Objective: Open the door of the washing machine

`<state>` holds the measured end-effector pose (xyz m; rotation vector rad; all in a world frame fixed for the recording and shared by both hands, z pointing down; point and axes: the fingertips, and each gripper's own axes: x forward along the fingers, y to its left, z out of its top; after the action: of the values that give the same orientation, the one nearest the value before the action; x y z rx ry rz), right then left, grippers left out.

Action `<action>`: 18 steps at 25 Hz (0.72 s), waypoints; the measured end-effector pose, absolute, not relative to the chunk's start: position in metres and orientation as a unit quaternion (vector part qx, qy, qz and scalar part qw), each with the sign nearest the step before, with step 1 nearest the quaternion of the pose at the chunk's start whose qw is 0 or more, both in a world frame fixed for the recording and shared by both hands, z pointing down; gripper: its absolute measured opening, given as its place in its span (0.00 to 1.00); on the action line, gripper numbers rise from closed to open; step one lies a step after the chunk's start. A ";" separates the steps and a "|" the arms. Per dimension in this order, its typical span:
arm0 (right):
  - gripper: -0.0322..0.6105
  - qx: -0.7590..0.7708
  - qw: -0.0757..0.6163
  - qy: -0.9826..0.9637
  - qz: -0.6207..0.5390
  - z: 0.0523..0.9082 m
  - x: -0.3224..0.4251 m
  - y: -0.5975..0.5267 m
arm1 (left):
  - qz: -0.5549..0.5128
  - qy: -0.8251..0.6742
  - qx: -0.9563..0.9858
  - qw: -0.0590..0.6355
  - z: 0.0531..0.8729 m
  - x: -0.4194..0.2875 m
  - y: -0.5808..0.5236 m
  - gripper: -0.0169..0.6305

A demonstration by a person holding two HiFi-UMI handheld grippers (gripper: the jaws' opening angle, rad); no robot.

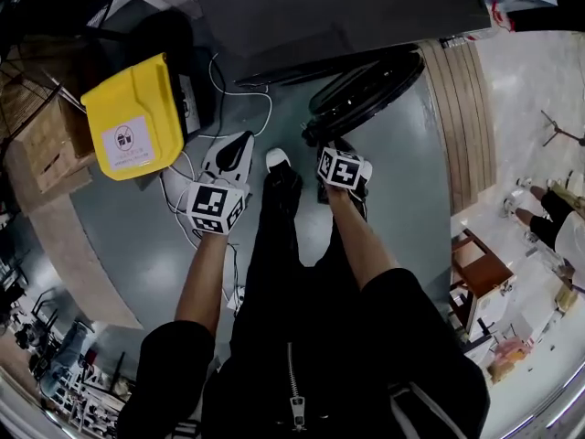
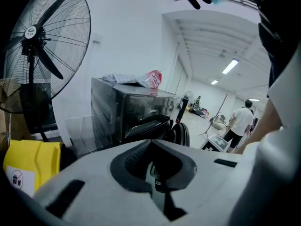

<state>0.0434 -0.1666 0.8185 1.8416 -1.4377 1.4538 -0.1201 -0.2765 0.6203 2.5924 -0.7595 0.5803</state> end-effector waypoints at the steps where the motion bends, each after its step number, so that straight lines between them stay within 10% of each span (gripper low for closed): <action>1: 0.31 0.652 0.194 -0.516 0.520 0.819 0.045 -0.158 | 0.207 -0.266 0.923 0.187 0.619 -0.111 -0.272 0.03; 18: 0.23 0.597 0.246 -0.540 0.539 0.818 0.136 -0.012 | 0.224 -0.180 0.944 0.160 0.612 0.054 -0.218 0.03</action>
<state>0.1363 -0.0121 0.8179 1.6293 -1.4739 1.4717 0.0544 -0.2180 0.6116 2.6985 -0.5135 0.6405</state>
